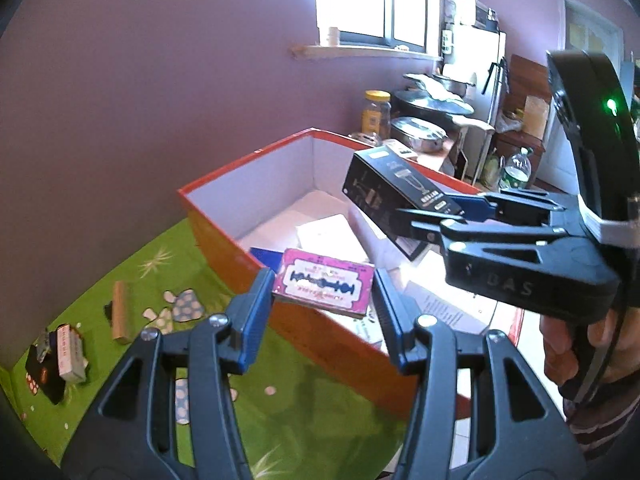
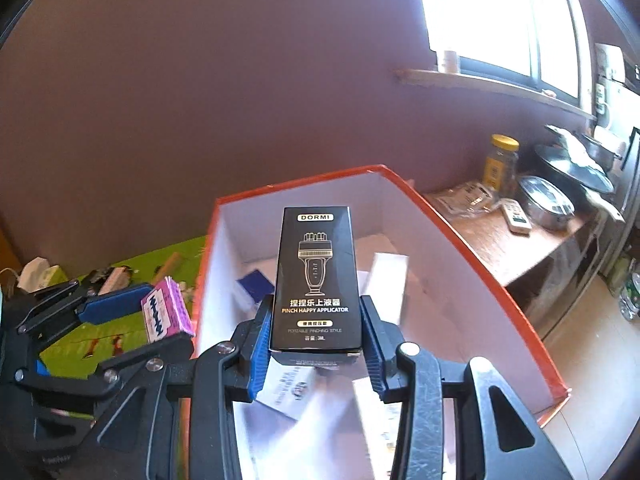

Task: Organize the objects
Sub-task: 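Carry the pink packet and black box over the storage box, then open both grippers to drop the items into the storage box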

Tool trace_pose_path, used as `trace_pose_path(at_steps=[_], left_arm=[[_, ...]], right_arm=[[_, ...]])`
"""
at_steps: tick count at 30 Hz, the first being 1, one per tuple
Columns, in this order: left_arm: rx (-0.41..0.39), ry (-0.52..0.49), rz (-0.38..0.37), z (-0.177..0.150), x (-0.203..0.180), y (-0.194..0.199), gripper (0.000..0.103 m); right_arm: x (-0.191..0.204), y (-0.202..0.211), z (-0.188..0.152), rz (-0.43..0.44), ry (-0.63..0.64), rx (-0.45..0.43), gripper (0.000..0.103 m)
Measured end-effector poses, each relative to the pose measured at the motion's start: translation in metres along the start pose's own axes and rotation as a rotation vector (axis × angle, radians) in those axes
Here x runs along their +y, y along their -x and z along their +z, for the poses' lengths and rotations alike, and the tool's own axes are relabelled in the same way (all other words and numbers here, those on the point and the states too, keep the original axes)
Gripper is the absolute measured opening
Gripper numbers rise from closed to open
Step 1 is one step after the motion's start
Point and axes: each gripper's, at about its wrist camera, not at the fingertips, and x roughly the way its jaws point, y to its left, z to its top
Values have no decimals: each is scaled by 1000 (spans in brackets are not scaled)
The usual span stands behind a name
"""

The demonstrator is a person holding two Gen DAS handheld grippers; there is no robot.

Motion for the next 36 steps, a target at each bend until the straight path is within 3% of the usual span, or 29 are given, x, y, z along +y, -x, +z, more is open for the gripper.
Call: trace_pose_path(at_steps=[13,18,28,36], left_arm=[[46,-8,-49,-3,-14,-23,55],[26,-1,-66,-3,-12,-18,79],[-2,59,-43,-5,7,-6,80],[-25,105,-11,-9,25,2,80]], right_arm=[[-15,-6,-4,-14,-41,30,42],[-14,-8,-5,-21,-42,38,43],[-6,-8,-4,-50,-23,33,50],[15,-3,-3,-11,34,3,55]])
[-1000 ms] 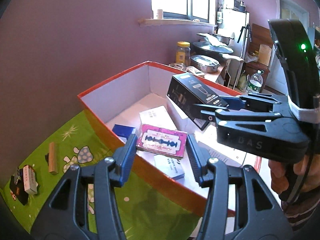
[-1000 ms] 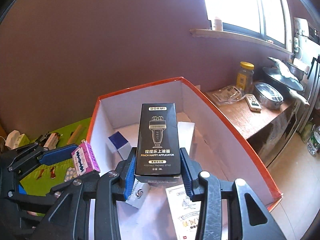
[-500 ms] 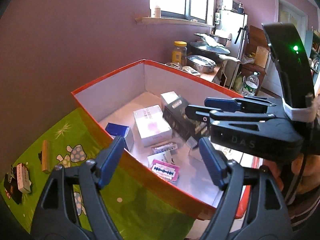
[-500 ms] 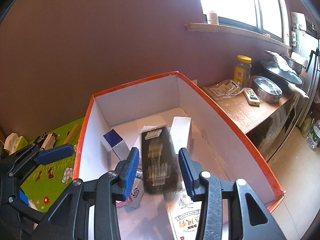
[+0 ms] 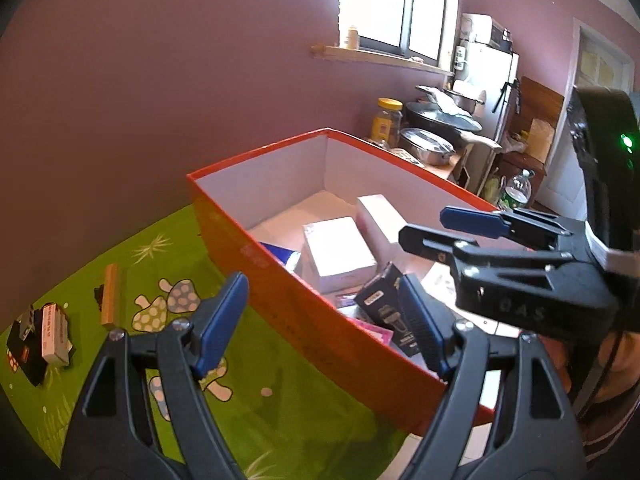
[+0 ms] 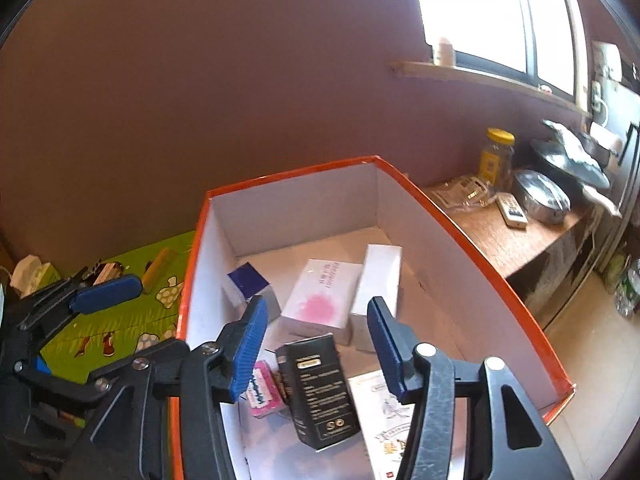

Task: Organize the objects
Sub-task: 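Open both grippers to drop the items into the storage box, then move both grippers back over the mat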

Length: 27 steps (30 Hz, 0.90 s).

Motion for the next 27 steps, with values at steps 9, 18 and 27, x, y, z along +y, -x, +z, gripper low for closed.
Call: trace_pose_path(at_steps=[9,18,27], left_arm=[[-26,85,37,-13,46,20,80],[-26,218,121,-42,120,42,81],[-11,335,195,-75,188,60,81]], right_arm=[[35,4,4,53,46,-16,66],[80,11,10,102,130,-37,73],[136,3,8,160,222,-10,74]])
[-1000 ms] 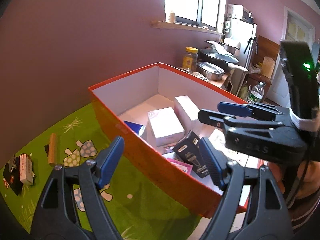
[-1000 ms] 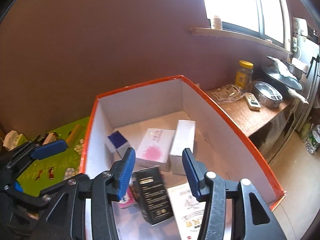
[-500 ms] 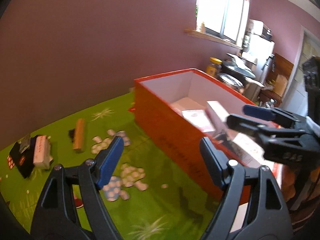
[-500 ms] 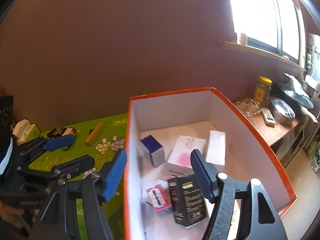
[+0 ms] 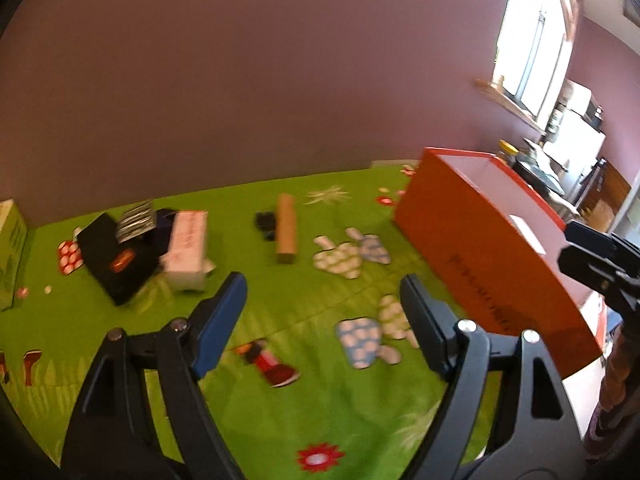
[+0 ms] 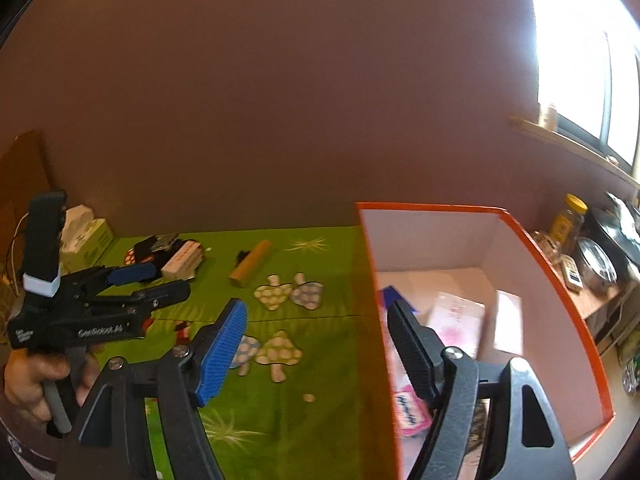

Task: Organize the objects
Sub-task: 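Move both grippers back over the mat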

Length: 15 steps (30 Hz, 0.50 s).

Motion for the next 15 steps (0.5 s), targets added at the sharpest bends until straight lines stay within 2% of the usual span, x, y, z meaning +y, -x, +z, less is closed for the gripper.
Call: trace_pose_path(at_steps=[7,15], left_arm=[[4,54,53,-5,47,4,81],[10,96,99,-7,88,8,81]], right_arm=[[48,-28,7,70,64,27,75],[84,-88,15,87,70,78,75]])
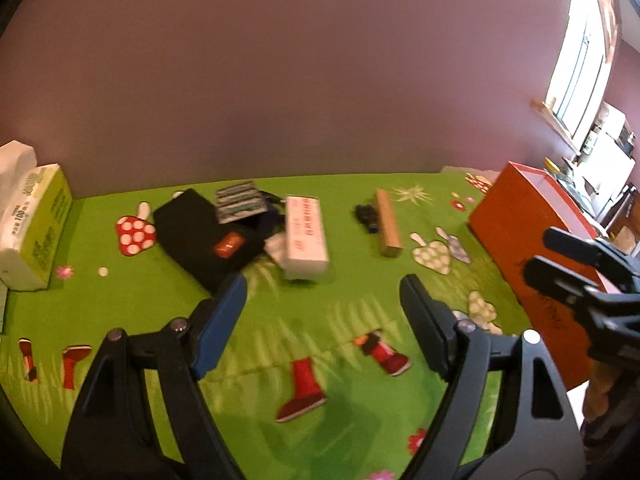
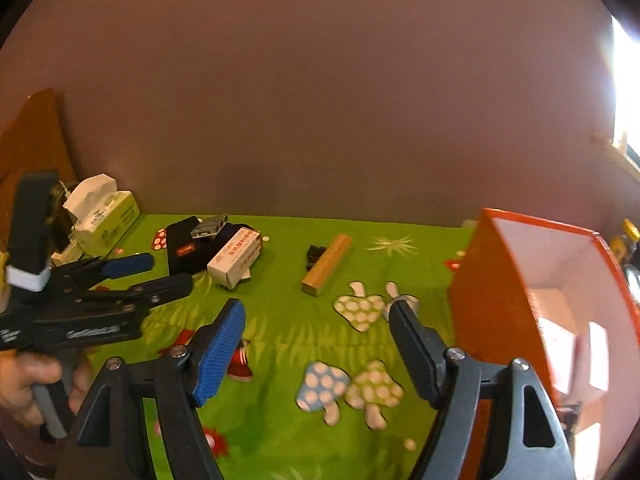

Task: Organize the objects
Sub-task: 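Move both grippers back over the mat, then grasp the wooden stick with the right gripper, then grasp the white box with red print with the left gripper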

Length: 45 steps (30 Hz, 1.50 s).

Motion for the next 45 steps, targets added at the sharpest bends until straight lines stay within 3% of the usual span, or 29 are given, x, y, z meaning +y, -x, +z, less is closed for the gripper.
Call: trace_pose_path(at_steps=[12,16,19,22,24,28,33,36,38,45], left_arm=[[21,24,43,18,38,-15,81],[12,31,16,21,32,-22,80],[4,20,7,22,24,-30,74],[13,-21,35,25,12,-43,67],[23,-39,42,26,5,-53,67],[44,-63,80,24,0,-70,66],[68,-81,83,18,-4,-84,64],[82,-83,79,16,-4,-91,53],[95,-76,71,15,-2,-97,38],[83,-73,65,13,3,-92,36]], right_arm=[[2,-103,15,-42,-25,77,75],[-5,-127,15,-50,-43,91,75],[-8,-141,13,-61,-49,105,72],[-14,-152,13,-55,-58,118,67],[-19,-160,11,-47,-72,147,54],[-22,-166,7,-39,-67,169,50],[-33,-166,6,-47,-101,158,23],[-40,-166,5,-34,-122,156,21],[-39,-166,4,-40,-112,156,21],[-35,-165,0,-66,-73,163,22]])
